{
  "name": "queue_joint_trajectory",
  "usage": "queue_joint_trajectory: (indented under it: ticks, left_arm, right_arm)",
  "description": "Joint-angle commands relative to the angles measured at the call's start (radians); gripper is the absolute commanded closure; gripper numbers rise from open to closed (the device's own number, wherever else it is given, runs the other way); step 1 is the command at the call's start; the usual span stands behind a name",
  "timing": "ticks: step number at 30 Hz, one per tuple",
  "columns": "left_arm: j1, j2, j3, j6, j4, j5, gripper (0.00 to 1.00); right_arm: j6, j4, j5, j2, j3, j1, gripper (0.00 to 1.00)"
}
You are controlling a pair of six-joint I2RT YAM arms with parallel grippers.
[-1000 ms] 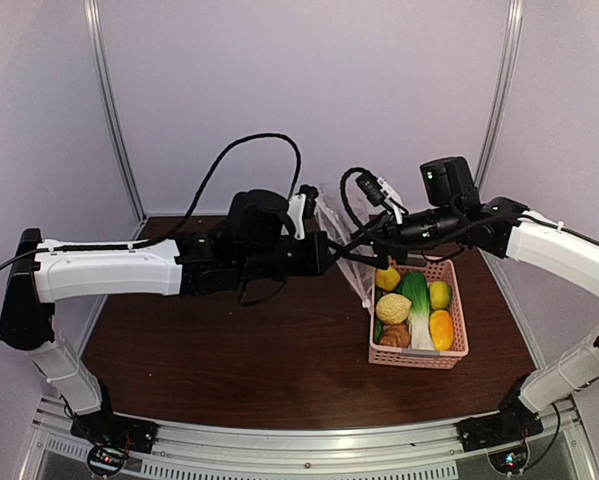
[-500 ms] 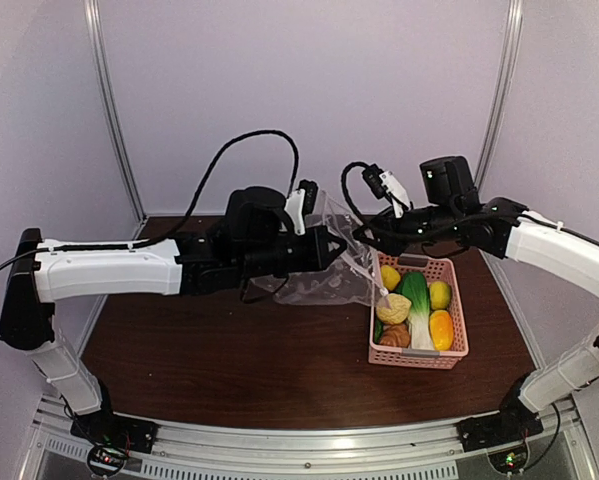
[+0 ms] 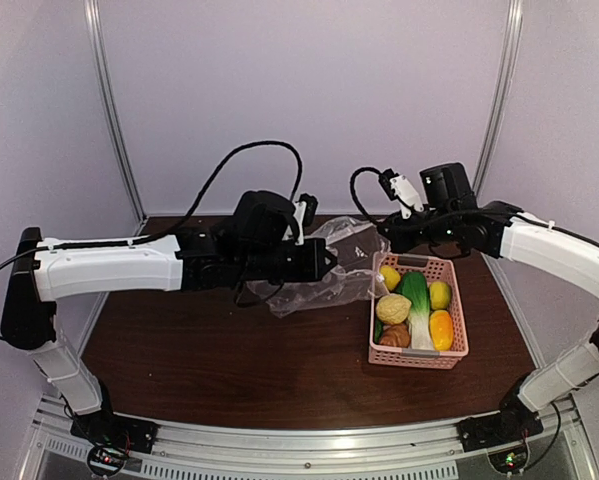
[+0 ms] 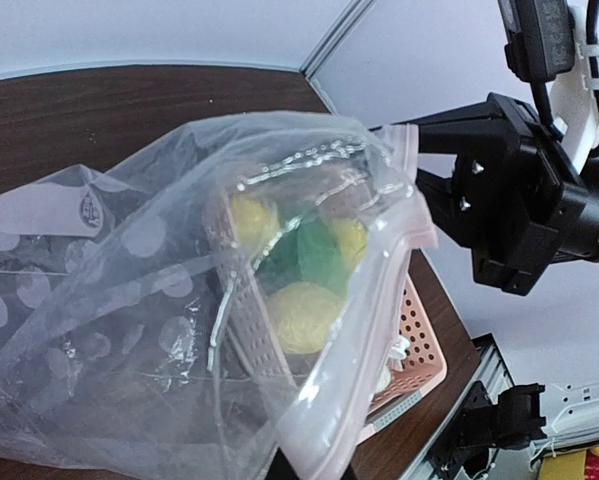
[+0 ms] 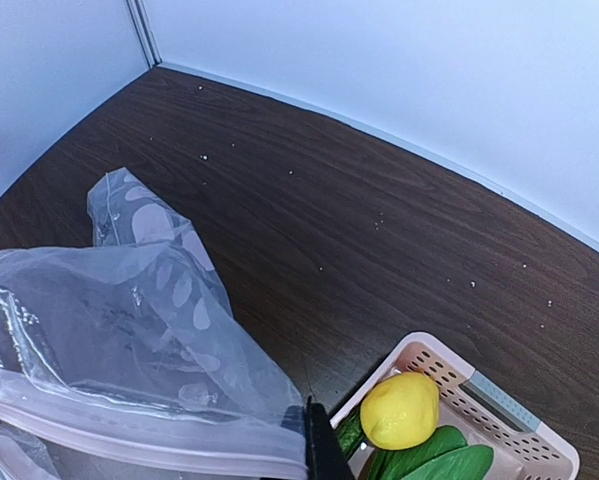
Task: Place the food in the zip-top bag and seal the zipper
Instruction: Open the zipper food storage bag.
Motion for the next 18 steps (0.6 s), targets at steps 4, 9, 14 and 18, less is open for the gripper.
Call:
queue_joint_trajectory:
  ticks: [4,9,14,18]
  left_arm:
    - [0.007,0.003,0.1,0.111,-0.165,-0.052,1.0]
    - [0.048,0.067,0.235,0.204,-0.398,-0.051,1.0]
    - [0.08,0.085,0.24,0.289,-0.427,0.01,1.0]
    - [0.08,0.125,0.256,0.312,-0.396,0.107,1.0]
  right_arm:
    - [-0.139,-0.093,-0.219,-0.012,0.021,-0.024,0.73]
    - [-0.248,-0.232,-0.355,-0.135,0.043,-0.056,0.39]
    - [-0.325,-0.377,-0.455,-0.216,0.016,-0.201,0.23]
    - [-0.372,-0.449,-0.403,-0.207,-0.013,-0.346,0.24]
